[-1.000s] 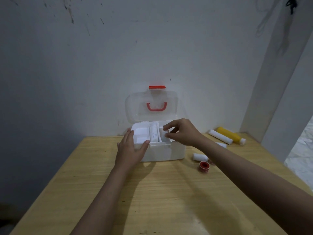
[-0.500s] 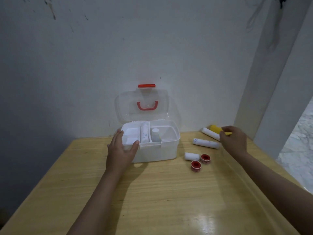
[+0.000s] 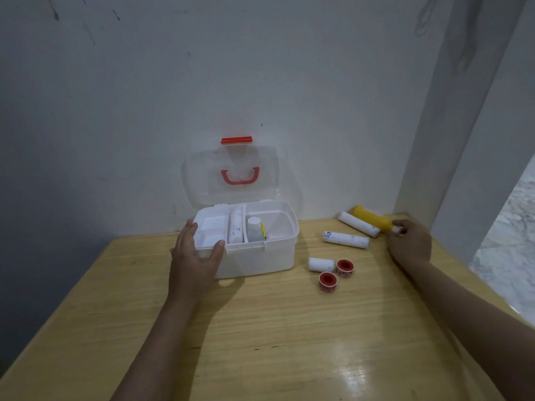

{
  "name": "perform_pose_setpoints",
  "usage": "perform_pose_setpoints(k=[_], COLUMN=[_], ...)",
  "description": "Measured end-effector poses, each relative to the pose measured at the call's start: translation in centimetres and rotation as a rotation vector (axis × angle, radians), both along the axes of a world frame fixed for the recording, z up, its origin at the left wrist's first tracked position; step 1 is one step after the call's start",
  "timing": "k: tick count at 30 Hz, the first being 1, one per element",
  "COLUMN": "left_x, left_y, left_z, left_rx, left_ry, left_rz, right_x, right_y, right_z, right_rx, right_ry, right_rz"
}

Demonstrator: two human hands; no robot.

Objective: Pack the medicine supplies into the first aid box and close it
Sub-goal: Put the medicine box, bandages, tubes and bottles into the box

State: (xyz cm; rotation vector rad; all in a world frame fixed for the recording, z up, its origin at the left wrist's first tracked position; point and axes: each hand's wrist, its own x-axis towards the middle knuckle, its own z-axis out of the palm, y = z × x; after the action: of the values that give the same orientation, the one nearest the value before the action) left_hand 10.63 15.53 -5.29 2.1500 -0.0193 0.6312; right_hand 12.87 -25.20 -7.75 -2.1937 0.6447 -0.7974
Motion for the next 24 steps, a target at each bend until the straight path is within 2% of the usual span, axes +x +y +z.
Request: perform_pose_setpoints(k=[7, 12, 18, 24], left_x=[-0.2, -0.1, -0.3, -0.4], left_y=[0.1, 0.1, 0.1, 0.3], left_z=[0.0, -0.1, 0.1, 0.5], left_rx=[-0.013, -0.033, -0.052, -0.037], left_ry=[-0.006, -0.004, 0.027, 0.053], left_rz=[-0.006, -0.002, -0.012, -0.029], right_x=[-1.2, -2.7, -4.3, -4.5], right_y=[0.2, 1.4, 5.1, 9.7], right_z=[0.5, 3.5, 7.9, 11.3], right_rx=[0.055, 0.064, 0.035, -0.074], right_ry=[-0.157, -0.29, -0.395, -0.39], right_rz=[-0.014, 0.016, 0.311, 0.582])
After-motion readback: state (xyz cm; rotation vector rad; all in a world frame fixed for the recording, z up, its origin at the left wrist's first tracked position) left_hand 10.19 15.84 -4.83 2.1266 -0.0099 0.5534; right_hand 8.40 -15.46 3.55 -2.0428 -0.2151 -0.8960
